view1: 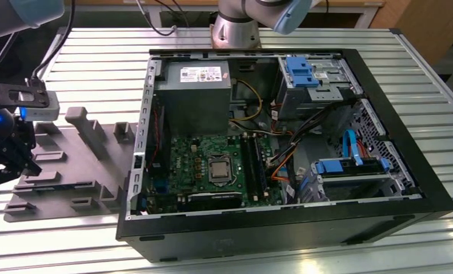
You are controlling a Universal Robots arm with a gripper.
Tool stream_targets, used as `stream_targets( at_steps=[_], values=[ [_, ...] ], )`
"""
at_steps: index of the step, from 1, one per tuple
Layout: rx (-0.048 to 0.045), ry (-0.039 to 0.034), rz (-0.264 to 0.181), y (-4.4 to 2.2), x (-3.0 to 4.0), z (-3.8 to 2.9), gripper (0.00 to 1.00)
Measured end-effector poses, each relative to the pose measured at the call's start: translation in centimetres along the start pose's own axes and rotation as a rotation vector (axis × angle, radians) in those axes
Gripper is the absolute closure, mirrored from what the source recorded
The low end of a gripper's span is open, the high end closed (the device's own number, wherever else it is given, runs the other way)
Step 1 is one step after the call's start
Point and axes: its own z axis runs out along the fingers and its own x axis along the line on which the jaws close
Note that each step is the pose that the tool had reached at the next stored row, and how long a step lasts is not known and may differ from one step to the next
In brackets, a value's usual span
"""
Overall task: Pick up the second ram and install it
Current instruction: 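Pick up the second ram and move it above second insertion slot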
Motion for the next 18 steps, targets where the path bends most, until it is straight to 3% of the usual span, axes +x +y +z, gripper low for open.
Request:
stream_targets(
  at_steps=[18],
  values=[
    [-0.0014, 0.0006, -0.005, -0.18, 0.17, 1.24, 0.89]
  ],
)
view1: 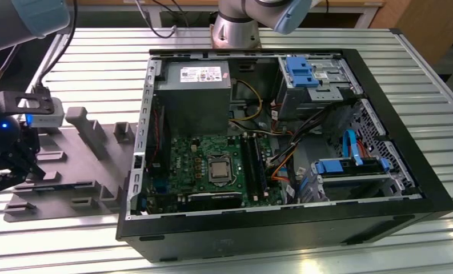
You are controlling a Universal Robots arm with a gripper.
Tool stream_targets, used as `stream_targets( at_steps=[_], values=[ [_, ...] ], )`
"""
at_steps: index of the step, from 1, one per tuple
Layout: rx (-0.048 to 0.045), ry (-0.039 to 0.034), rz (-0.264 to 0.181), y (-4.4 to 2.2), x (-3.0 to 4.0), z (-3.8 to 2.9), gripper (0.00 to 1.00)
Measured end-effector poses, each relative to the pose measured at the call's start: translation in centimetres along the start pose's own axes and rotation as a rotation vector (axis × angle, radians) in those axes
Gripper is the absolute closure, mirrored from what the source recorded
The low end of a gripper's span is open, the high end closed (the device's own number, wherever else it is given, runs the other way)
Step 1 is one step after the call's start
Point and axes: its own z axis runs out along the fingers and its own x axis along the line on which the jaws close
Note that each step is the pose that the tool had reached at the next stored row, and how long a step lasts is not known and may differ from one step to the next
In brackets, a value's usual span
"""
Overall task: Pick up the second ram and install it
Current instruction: 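Pick up the second ram and move it above second insertion slot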
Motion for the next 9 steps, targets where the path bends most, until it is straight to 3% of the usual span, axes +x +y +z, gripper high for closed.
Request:
stream_targets(
  at_steps=[9],
  values=[
    [-0.0002, 0.0002, -0.002, -0.14, 0.25, 0.37, 0.89]
  ],
)
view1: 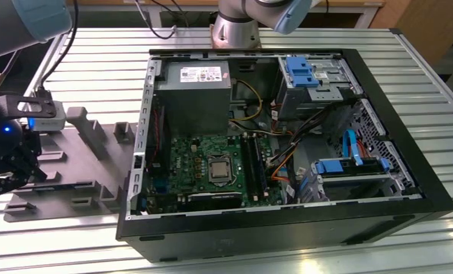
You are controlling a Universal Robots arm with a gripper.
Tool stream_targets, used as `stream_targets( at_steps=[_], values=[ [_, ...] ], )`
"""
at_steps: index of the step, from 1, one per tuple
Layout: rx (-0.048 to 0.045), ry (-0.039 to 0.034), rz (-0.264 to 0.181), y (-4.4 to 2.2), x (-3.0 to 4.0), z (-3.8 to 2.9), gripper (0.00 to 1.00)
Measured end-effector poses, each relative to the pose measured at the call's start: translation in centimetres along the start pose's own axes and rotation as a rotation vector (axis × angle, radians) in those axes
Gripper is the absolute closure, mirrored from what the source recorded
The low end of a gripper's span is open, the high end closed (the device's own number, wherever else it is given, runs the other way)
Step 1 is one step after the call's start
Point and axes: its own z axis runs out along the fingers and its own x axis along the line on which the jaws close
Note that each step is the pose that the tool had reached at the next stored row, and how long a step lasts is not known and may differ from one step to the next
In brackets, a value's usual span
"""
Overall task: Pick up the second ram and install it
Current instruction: 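Pick up the second ram and move it above second insertion slot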
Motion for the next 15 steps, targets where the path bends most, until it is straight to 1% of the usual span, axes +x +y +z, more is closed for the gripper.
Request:
stream_targets(
  at_steps=[15],
  values=[
    [-0.0009, 0.0019, -0.04, -0.19, 0.04, 0.54, 0.89]
  ],
)
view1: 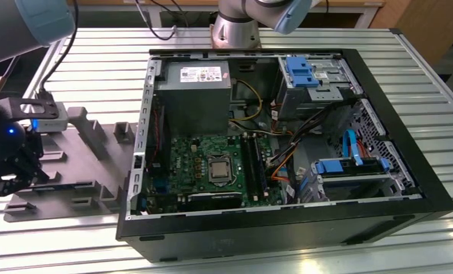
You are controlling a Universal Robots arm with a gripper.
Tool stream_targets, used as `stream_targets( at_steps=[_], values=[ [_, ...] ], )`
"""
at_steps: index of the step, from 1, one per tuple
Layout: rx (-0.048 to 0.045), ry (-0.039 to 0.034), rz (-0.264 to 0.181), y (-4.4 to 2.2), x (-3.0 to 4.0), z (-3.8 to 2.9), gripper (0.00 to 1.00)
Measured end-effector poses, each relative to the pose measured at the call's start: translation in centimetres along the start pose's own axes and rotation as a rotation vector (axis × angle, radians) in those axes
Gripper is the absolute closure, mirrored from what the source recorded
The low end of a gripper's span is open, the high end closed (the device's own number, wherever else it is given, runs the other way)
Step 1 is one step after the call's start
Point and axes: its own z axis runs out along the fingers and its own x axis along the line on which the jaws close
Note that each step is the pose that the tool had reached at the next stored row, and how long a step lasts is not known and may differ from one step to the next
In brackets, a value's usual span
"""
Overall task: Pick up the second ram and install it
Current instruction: 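Pick up the second ram and move it above second insertion slot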
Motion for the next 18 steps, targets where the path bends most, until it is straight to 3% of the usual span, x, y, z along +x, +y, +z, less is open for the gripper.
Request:
stream_targets(
  at_steps=[18],
  values=[
    [0.0034, 0.0015, -0.043, -0.03, 0.06, 0.43, 0.89]
  ],
)
